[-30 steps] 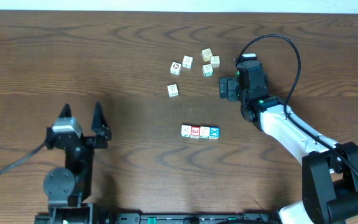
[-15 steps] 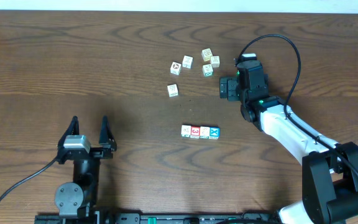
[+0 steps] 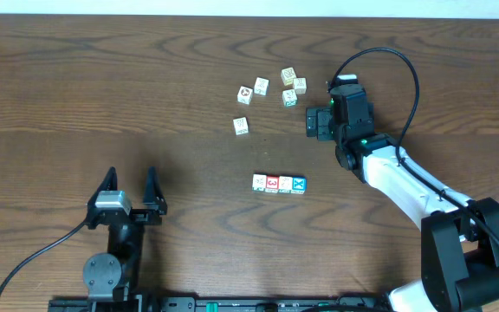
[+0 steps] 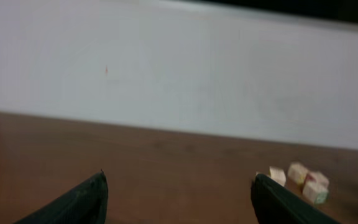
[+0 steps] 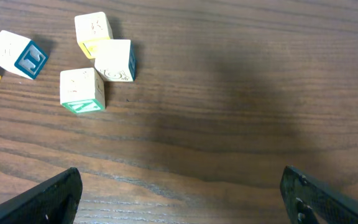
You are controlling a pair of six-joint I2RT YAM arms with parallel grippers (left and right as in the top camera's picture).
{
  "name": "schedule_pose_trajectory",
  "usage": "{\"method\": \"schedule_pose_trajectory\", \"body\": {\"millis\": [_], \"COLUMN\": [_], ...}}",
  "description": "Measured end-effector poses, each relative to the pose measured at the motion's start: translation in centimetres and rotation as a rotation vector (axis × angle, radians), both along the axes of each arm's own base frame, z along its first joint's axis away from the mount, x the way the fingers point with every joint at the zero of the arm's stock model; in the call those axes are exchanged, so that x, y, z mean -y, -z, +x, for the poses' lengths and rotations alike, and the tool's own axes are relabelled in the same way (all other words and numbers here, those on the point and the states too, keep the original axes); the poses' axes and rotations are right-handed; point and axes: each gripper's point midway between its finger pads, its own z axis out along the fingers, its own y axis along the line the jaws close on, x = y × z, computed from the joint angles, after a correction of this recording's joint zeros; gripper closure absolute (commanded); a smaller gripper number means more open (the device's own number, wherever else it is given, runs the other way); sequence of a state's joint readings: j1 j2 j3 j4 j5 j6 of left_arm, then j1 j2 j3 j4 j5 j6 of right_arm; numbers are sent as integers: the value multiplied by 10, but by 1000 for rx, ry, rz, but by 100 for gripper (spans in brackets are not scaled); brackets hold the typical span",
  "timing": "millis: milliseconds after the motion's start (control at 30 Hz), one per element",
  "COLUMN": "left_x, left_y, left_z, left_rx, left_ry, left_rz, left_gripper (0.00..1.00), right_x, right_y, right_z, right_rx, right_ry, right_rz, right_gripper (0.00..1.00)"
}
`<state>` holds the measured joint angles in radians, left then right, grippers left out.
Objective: Lift 4 blocks
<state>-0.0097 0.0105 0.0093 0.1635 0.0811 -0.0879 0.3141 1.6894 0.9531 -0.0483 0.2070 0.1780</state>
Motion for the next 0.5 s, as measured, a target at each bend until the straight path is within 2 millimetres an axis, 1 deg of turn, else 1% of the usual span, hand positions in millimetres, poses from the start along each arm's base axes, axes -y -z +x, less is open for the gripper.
{"method": "schedule_pose_trajectory", "body": {"millis": [133, 167, 267, 500], "left_x": [0, 0, -1, -2], "left_y": [35, 41, 44, 44], "left_z": [0, 0, 0, -1], "left_rx": [-142, -166, -181, -183], "left_ry": [1, -1, -5, -10], "left_rz": [-44, -55, -76, -105], "left_gripper": [26, 26, 26, 26], "right_x": [0, 0, 0, 0], "right_y": [0, 0, 0, 0], "right_z": [0, 0, 0, 0], "right_rx": [0, 1, 0, 0], "right_ry": [0, 1, 1, 1], "right_rz": [0, 0, -1, -1], "right_gripper": [1, 1, 1, 1]}}
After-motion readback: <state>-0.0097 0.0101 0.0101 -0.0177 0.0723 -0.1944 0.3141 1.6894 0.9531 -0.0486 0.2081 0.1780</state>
